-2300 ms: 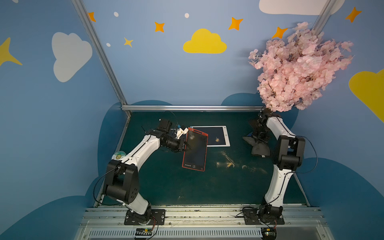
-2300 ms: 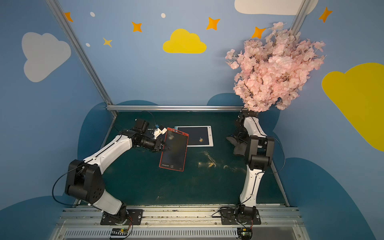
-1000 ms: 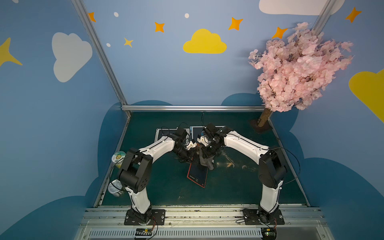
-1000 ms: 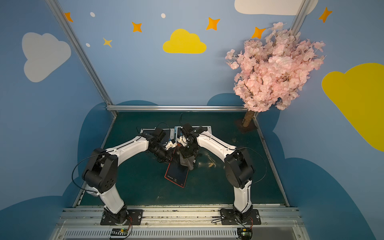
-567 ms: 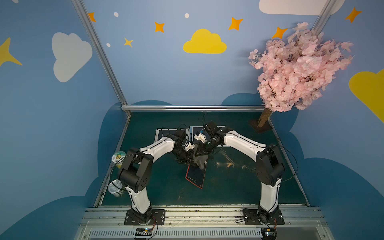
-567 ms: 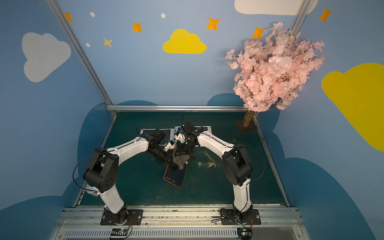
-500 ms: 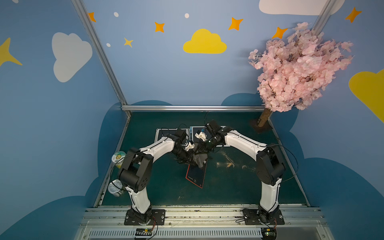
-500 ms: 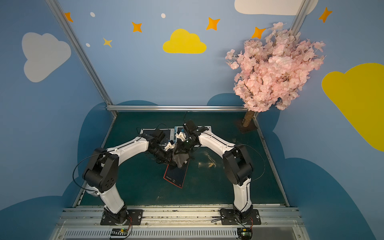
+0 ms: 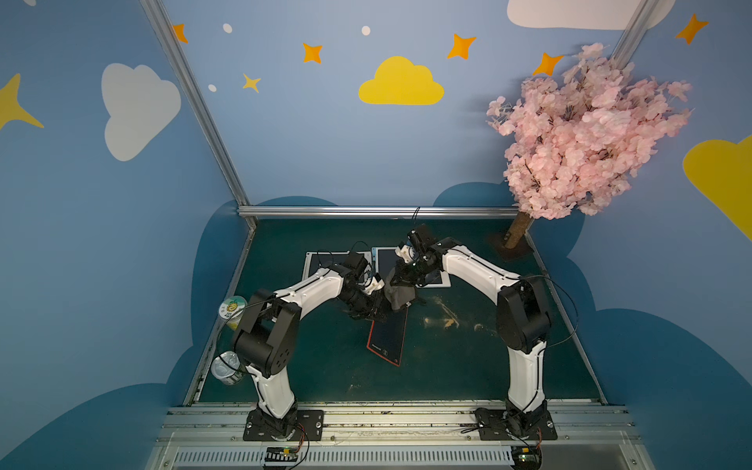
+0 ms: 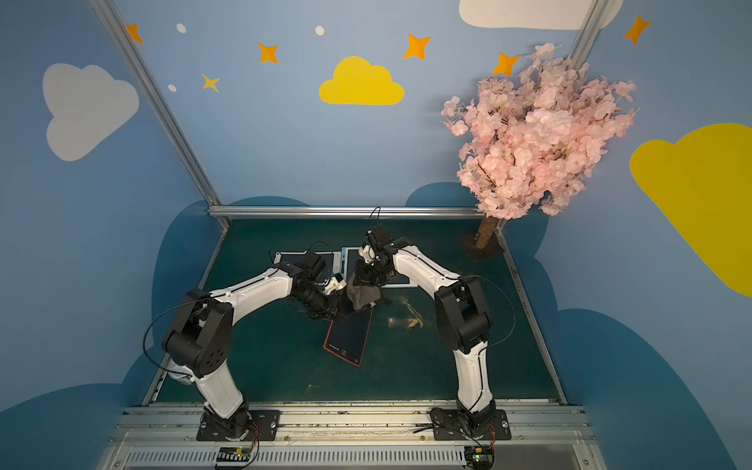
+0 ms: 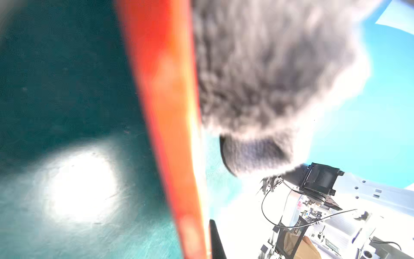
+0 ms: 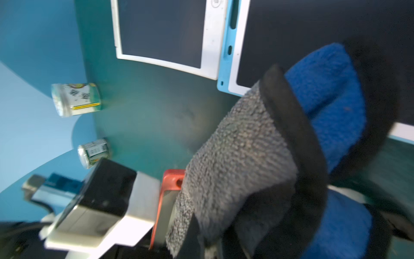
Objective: Wipe the drawing tablet
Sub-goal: Wipe the dirt from the drawing tablet.
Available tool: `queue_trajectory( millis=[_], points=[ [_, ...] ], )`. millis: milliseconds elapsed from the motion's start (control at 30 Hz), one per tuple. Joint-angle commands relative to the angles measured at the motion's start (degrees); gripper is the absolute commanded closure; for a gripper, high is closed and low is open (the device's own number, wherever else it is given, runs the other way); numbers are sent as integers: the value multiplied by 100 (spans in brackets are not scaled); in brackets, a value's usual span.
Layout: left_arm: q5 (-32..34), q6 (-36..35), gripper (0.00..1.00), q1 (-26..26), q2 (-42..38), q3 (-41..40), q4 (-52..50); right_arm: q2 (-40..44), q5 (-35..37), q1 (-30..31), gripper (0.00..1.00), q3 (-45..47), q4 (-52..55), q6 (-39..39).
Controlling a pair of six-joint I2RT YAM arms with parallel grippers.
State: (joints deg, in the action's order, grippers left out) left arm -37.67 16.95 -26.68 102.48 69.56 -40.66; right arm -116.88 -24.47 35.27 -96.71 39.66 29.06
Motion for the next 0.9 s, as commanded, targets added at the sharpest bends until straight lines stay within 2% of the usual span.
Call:
queue_trajectory(
  millis=[0,100,233,333,433,500,567,667,767,867],
  points=[
    [-461,-271,97,-181,-136,-13,-56,-158,495,150,100,-174,212,-232],
    [-443,-289,97,-182,-103,31,-95,-140,-85,330,100,-262,198,-341],
    [-425,-298,97,-177,-81,66,-116,30,-1337,560,100,-25,-303,-33],
    [-418,-291,97,-180,-65,84,-117,34,-2392,651,100,279,-954,585],
    [-412,-289,97,-179,-62,99,-117,-120,-3383,657,100,711,-2020,1607],
    [-395,-289,97,-187,-73,110,-135,-187,-3775,665,100,959,-2703,2211],
    [-373,-289,97,-181,-79,115,-143,-221,-3960,682,100,1028,-2856,2497],
    [-331,-293,97,-175,-61,143,-170,-289,-4142,769,100,737,-2020,2112],
    [-248,-306,97,-171,-40,188,-203,-305,-4003,914,100,286,-463,1028],
    [-135,-315,97,-179,-33,224,-218,-229,-3868,977,100,292,275,345]
  ],
)
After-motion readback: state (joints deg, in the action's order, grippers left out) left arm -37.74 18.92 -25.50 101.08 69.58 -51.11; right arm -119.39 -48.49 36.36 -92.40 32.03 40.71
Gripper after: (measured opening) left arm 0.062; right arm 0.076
